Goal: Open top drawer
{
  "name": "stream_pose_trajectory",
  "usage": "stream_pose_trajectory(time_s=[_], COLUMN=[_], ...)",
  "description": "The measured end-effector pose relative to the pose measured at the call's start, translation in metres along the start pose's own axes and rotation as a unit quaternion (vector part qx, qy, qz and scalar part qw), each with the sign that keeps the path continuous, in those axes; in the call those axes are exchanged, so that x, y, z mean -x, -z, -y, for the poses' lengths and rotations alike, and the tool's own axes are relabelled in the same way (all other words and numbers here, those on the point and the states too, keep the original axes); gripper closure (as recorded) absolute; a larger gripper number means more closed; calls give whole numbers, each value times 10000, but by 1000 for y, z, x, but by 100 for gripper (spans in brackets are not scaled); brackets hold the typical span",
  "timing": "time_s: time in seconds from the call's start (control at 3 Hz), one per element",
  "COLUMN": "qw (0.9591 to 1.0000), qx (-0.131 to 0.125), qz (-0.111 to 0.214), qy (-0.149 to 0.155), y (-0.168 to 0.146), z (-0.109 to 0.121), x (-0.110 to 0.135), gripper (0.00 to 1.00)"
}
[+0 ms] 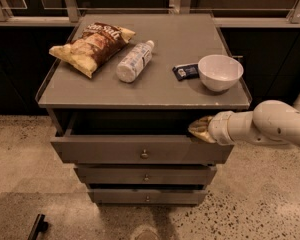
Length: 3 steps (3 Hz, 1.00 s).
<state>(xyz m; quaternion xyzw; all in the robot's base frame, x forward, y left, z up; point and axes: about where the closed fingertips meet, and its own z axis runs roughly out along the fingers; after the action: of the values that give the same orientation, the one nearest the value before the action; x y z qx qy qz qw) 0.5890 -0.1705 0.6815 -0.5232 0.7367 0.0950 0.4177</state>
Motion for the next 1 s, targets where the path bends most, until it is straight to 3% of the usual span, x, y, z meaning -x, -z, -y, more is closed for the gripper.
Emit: stream_pose_trajectory(time_s=[0.67,1.0], qw=[9993,9993], qx=[287,287], qz=[-215,-215], qy=[-81,-81], y=[-3,-1], z=[-11,-11], x=[-5,-4], gripper=[100,100])
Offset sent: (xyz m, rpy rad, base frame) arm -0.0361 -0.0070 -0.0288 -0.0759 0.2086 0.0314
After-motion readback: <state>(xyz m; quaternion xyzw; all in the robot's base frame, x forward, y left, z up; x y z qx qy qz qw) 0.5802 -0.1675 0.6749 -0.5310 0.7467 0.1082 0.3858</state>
